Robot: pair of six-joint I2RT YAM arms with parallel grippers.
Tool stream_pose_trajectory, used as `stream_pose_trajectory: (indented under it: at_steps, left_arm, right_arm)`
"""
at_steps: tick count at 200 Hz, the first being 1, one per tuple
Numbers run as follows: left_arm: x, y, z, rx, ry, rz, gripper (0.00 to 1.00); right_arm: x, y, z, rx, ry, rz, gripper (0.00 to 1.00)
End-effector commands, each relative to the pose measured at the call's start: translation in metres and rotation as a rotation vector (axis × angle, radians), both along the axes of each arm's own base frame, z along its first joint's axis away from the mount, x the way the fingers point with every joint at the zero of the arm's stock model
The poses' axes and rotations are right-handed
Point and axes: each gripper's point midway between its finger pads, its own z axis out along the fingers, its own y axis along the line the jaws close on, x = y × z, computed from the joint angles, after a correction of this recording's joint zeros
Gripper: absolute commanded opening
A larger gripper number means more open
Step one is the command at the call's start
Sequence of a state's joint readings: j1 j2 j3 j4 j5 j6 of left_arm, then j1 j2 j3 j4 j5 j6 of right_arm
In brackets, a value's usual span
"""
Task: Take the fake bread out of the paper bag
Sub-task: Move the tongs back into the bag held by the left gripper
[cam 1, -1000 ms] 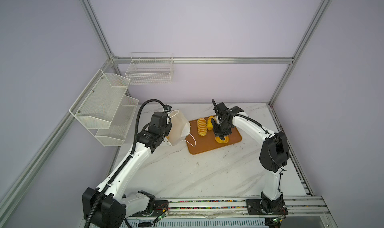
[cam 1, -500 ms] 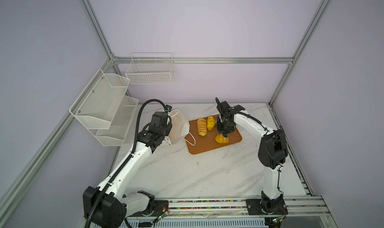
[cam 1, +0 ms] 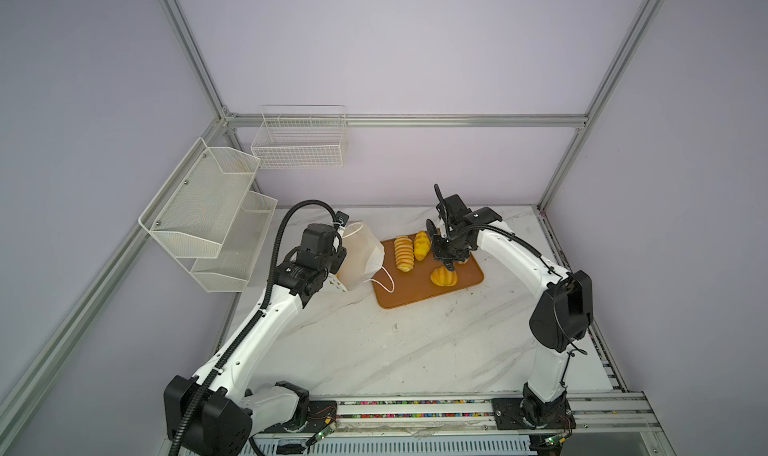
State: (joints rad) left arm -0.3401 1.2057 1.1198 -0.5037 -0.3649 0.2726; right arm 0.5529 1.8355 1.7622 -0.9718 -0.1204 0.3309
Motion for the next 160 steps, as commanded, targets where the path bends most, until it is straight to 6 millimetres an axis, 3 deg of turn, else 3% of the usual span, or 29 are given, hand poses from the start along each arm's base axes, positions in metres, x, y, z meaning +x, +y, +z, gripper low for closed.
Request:
stream_pose_trajectory:
  at_steps: [1, 54, 75, 94, 118, 160]
  left_arm:
    - [-0.001, -0.004, 0.006, 0.010, -0.046, -0.053, 0.00]
    - [-0.002, -0.021, 0.000, 0.039, -0.052, -0.153, 0.00]
    - [-0.003, -0.023, -0.007, 0.050, -0.059, -0.158, 0.00]
    - [-0.007, -0.029, -0.011, 0.052, -0.064, -0.172, 0.00]
    - [-0.013, -0.034, -0.018, 0.068, -0.077, -0.192, 0.00]
    - [-0.029, -0.031, -0.021, 0.049, -0.138, -0.206, 0.00]
  right_arm:
    - [-0.040, 0.025, 0.031, 0.062, -0.027, 0.056, 0.00]
    - [-0.138, 0.090, 0.042, 0.182, 0.041, 0.227, 0.00]
    - [-0.166, 0.108, 0.046, 0.238, 0.052, 0.276, 0.00]
    - [-0.192, 0.125, 0.037, 0.276, 0.099, 0.339, 0.00]
    - [-0.198, 0.137, 0.028, 0.309, 0.108, 0.357, 0.00]
    - [-0.182, 0.166, 0.013, 0.353, 0.098, 0.339, 0.00]
